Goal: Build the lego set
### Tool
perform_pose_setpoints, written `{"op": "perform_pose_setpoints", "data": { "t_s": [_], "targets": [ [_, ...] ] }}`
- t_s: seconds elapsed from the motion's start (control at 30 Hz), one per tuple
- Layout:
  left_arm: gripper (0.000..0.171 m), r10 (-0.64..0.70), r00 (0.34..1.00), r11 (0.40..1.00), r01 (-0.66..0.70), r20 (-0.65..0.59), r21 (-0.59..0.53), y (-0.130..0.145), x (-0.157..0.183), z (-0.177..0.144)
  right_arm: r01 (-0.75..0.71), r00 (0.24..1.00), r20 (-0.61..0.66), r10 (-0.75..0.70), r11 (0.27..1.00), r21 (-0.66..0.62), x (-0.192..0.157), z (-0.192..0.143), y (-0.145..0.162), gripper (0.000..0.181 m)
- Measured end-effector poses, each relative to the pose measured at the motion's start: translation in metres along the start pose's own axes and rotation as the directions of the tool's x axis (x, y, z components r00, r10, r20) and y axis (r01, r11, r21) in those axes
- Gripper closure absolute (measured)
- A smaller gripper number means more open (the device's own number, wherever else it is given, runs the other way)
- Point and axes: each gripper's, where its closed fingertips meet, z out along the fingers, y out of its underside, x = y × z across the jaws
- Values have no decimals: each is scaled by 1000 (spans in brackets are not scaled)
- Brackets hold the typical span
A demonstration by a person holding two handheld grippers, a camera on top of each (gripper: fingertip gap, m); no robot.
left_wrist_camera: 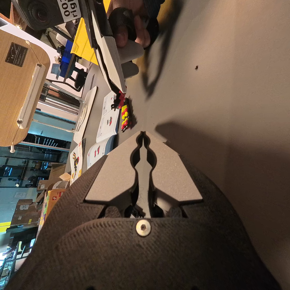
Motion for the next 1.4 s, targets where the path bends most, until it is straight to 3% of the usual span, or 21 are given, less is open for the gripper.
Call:
{"op": "perform_pose_setpoints", "data": {
  "t_s": [0.87,0.97,1.1,1.4],
  "targets": [
    [171,5,1000,1000,-5,4,3,1,0,1,2,1000,-10,-2,1000,6,2,0,-1,167],
    [171,3,1000,1000,-3,1,1,1,-1,2,109,989,-90,-114,992,-67,4,3,7,167],
    [171,4,1000,1000,-4,3,6,1,0,3,351,894,-174,-412,888,-299,11,9,31,166],
    [171,12,1000,1000,-12,5,3,1,0,3,299,930,-140,-339,922,-246,4,8,28,162]
  ]
}}
